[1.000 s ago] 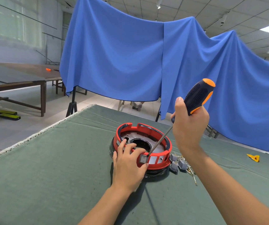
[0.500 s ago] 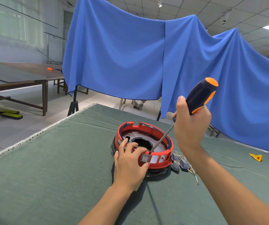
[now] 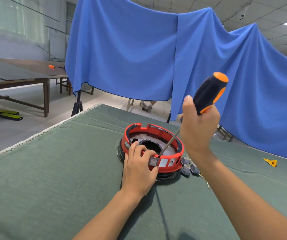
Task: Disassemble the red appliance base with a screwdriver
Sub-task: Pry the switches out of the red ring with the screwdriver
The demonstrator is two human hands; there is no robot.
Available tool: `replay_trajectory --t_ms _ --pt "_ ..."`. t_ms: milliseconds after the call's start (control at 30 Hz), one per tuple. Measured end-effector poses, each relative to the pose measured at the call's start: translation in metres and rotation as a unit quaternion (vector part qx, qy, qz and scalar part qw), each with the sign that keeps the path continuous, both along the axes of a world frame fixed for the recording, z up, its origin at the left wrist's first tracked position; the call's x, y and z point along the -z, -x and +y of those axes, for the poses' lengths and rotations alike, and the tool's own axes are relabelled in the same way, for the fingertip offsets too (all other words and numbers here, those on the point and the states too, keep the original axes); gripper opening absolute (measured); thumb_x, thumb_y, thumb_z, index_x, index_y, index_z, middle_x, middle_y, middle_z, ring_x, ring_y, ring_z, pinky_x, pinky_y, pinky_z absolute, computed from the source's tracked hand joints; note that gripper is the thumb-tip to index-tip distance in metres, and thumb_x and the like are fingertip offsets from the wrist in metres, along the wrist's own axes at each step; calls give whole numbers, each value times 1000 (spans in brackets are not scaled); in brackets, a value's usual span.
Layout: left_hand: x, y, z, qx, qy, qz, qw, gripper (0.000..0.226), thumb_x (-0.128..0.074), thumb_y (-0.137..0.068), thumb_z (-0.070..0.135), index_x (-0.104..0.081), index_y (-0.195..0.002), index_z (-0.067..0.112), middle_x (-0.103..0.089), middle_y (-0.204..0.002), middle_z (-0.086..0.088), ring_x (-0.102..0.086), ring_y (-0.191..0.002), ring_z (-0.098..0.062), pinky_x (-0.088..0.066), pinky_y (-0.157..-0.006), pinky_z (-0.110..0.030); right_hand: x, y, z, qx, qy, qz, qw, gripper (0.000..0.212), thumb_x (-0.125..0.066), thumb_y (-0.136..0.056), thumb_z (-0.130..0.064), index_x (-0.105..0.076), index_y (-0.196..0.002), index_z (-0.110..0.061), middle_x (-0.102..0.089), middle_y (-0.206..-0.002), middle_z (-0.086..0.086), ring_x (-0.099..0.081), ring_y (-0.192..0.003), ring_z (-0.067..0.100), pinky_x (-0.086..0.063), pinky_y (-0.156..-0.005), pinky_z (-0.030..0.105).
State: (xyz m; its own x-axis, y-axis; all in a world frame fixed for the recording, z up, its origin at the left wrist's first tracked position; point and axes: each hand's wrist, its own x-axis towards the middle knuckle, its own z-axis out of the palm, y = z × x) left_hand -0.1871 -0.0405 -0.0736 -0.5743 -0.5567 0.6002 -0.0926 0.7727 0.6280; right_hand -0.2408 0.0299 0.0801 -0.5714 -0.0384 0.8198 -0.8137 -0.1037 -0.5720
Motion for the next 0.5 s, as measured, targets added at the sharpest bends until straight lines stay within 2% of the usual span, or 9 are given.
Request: replay_trajectory --t_ms 133,200,233,300,500 --pt "1 2 0 -6 1 -2 1000 35 -72 -76 27 -64 -109 20 -51 -114 2 -27 -136 -19 -33 -106 -51 -8 6 -12 -11 -10 3 1000 34 -53 -73 -35 -30 -48 -34 -29 -41 -12 -36 -46 25 -33 -45 35" --pt "2 2 0 -9 2 1 1000 34 -73 -75 28 -64 -108 21 -51 -114 3 -28 -135 -19 -35 -105 -51 -12 9 -20 -4 -17 29 999 38 -54 -75 -26 -23 -53 -32 -27 -41 -12 -28 -44 9 -27 -44 23" --pt "2 2 0 -10 3 4 1000 34 -73 -75 28 -65 -107 21 -52 -113 3 -29 -135 -19 -36 -104 -51 -14 10 -24 3 -25 40 999 39 -54 -75 -23 -22 -54 -28 -25 -41 -11 -26 -44 9 -23 -44 19" --pt "2 2 0 -11 3 12 1000 33 -74 -75 28 -66 -106 22 -53 -113 4 -31 -134 -18 -37 -103 -51 -17 12 -34 15 -46 51 998 39 -54 -74 -21 -20 -55 -23 -19 -46 -9 -21 -48 11 -19 -44 19" --pt "2 2 -1 -15 12 9 1000 34 -73 -76 30 -66 -109 23 -54 -116 4 -32 -133 -17 -39 -103 -51 -20 20 -54 35 -106 41 993 33 -49 -70 -25 -20 -55 -20 -18 -48 -7 -21 -47 14 -18 -43 18"
